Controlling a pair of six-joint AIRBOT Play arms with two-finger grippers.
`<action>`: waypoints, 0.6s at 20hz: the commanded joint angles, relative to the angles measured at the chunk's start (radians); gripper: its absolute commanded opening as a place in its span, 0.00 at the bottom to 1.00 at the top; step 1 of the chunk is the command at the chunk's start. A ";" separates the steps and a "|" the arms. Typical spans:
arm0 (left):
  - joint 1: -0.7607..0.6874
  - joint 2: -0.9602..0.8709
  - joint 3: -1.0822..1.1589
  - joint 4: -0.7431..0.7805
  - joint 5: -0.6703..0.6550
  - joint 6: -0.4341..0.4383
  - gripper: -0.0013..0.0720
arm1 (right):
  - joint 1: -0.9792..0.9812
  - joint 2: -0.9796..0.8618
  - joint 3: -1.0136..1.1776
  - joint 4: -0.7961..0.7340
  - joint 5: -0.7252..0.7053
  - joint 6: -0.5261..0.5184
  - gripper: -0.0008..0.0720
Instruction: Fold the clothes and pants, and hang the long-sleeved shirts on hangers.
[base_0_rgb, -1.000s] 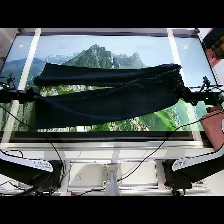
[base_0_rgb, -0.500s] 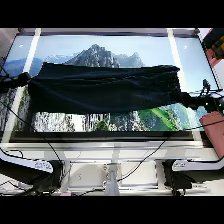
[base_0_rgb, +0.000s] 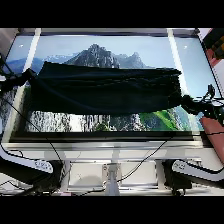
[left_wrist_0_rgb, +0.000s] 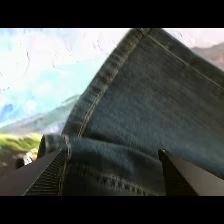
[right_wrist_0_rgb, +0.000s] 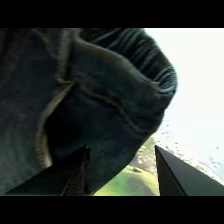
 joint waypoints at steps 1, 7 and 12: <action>0.034 0.059 0.001 0.000 -0.175 -0.003 0.90 | -0.001 0.095 -0.006 -0.057 0.042 0.007 0.63; 0.256 0.231 -0.030 0.100 -0.456 -0.003 0.81 | -0.043 0.360 -0.174 -0.208 0.024 0.128 0.63; 0.389 0.256 -0.143 0.008 -0.571 -0.003 0.81 | -0.044 0.362 -0.360 0.123 -0.268 0.233 0.64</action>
